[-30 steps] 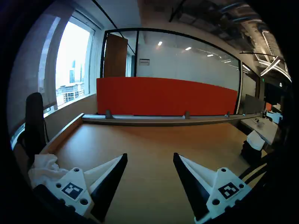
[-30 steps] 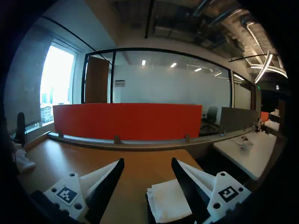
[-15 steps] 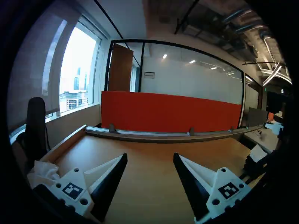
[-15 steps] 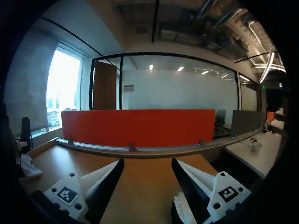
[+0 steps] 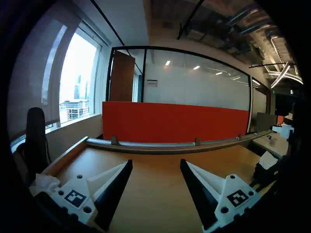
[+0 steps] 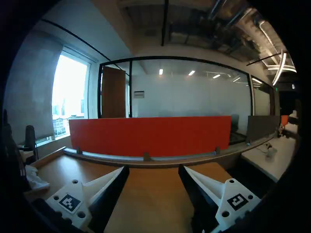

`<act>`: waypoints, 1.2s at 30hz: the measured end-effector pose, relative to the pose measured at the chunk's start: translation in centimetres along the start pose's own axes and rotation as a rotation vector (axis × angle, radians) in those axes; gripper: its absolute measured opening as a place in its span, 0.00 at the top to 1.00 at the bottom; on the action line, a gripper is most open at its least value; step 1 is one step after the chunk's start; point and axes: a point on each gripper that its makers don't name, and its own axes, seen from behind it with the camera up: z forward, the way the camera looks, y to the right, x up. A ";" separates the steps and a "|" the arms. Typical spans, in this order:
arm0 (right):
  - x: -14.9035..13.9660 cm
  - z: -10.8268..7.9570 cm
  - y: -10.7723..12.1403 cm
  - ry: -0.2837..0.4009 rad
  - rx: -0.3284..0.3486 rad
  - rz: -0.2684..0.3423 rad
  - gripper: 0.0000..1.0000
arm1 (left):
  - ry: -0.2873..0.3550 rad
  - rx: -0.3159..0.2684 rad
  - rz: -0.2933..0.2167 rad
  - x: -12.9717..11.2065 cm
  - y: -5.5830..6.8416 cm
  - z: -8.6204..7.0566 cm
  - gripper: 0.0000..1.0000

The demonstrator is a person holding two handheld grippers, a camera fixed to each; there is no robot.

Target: Fold towel

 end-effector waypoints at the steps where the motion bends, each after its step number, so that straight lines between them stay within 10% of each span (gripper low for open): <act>1: 0.1 0.0 -0.2 0.001 0.002 -0.002 0.02 | 0.004 0.001 0.001 0.1 0.0 0.0 0.09; 21: -0.8 -0.3 -2.7 0.015 0.019 -0.003 0.02 | 0.067 0.002 0.028 -3.4 0.7 0.4 0.09; 36: -2.5 0.2 -2.4 0.035 -0.018 -0.019 0.01 | 0.112 0.034 0.051 -8.8 -1.2 1.2 0.10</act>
